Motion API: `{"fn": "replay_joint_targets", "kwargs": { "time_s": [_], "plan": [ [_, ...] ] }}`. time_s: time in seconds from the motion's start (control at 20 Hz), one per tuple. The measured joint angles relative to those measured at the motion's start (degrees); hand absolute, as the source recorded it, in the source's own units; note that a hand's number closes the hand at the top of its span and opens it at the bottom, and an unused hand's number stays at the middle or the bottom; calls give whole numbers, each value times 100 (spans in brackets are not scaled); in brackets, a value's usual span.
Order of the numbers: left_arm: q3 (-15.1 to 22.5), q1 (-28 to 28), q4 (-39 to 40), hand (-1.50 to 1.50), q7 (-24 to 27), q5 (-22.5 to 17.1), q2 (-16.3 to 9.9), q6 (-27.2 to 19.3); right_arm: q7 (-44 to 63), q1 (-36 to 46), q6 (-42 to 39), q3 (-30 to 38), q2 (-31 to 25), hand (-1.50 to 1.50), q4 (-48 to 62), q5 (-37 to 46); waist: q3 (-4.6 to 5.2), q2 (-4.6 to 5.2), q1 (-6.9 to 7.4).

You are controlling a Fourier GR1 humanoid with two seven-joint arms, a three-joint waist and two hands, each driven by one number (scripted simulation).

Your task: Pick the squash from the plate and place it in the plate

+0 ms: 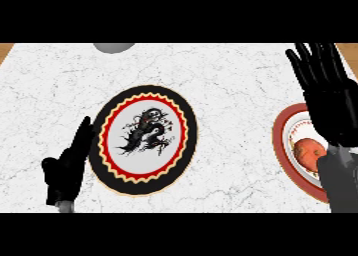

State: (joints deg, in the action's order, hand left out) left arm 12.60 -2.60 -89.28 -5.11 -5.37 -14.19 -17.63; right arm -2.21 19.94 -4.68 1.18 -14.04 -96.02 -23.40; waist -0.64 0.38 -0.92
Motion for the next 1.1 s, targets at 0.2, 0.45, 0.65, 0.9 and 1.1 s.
{"fn": "replay_joint_targets", "kwargs": {
  "time_s": [0.2, 0.45, 0.65, 0.9, 1.1],
  "plan": [
    [-141, 17, 53, 0, 236, 299, -352, 34, 455, -158, -352, 511, -91, -150, 143, -1053, 36, -25, 41],
    [-396, -175, 56, 0, 657, 554, -960, 179, 635, -596, -410, 1217, -637, -150, 601, -1274, 52, -28, 43],
    [-598, -323, 133, 0, 892, 512, -1203, 373, 103, -1329, -302, 1837, -522, -150, 538, -1356, 57, -47, -2],
    [-782, -390, 246, 0, 1146, 538, -1237, 574, -221, -2098, -631, 2431, -410, -150, 296, -1760, 60, -48, 28],
    [-852, -431, 395, 0, 1342, 587, -1180, 652, 10, -2531, -1349, 2593, -817, -150, 147, -1984, 62, -48, 43]
  ]
}}
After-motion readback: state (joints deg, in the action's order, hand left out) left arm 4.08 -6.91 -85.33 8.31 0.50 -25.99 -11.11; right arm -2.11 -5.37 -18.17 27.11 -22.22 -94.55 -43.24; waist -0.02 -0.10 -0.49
